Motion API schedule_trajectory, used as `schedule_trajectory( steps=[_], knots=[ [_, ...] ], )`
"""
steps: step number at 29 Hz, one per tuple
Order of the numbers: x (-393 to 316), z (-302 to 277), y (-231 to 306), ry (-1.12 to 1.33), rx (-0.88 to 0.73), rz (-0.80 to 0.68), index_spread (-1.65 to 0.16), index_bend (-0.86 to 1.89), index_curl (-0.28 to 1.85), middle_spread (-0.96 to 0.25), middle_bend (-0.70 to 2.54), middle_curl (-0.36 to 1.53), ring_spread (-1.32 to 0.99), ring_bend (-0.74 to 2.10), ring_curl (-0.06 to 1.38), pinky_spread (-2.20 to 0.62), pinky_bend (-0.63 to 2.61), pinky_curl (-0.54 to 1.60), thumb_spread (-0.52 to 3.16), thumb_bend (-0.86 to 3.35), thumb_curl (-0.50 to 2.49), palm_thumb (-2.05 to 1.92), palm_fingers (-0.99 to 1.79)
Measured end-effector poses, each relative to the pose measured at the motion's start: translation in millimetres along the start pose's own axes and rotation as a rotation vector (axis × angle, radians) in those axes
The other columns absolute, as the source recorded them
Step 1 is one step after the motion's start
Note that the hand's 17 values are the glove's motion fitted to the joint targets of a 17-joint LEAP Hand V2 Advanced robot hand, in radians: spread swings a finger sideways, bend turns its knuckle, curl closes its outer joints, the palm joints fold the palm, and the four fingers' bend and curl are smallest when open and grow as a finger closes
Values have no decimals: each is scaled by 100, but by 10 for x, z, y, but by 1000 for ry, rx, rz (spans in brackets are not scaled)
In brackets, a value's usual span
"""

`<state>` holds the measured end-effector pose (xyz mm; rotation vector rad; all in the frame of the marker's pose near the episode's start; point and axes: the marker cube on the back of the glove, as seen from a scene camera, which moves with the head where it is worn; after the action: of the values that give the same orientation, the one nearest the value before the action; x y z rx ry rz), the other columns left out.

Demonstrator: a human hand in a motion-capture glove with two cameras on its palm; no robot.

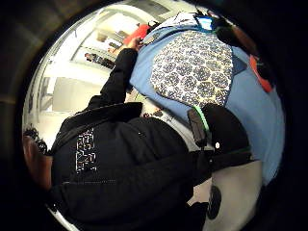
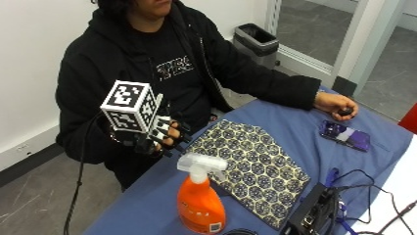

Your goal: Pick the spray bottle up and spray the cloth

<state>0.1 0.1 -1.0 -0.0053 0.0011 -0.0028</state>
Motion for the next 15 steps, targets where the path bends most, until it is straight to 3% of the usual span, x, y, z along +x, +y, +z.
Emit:
schedule_trajectory(
  steps=[7, 15],
  knots=[
    [23, -54, -33, 4, -4, -15, -28, 14, 14, -6, 19, 13, -9, 57, 23, 8, 43, 20, 76, 34, 14, 55, 66],
    [113, -57, -56, 17, -28, -14, -32, 13, 18, -7, 19, 19, -11, 57, 28, 10, 43, 24, 99, 31, 19, 58, 64]
  ],
)
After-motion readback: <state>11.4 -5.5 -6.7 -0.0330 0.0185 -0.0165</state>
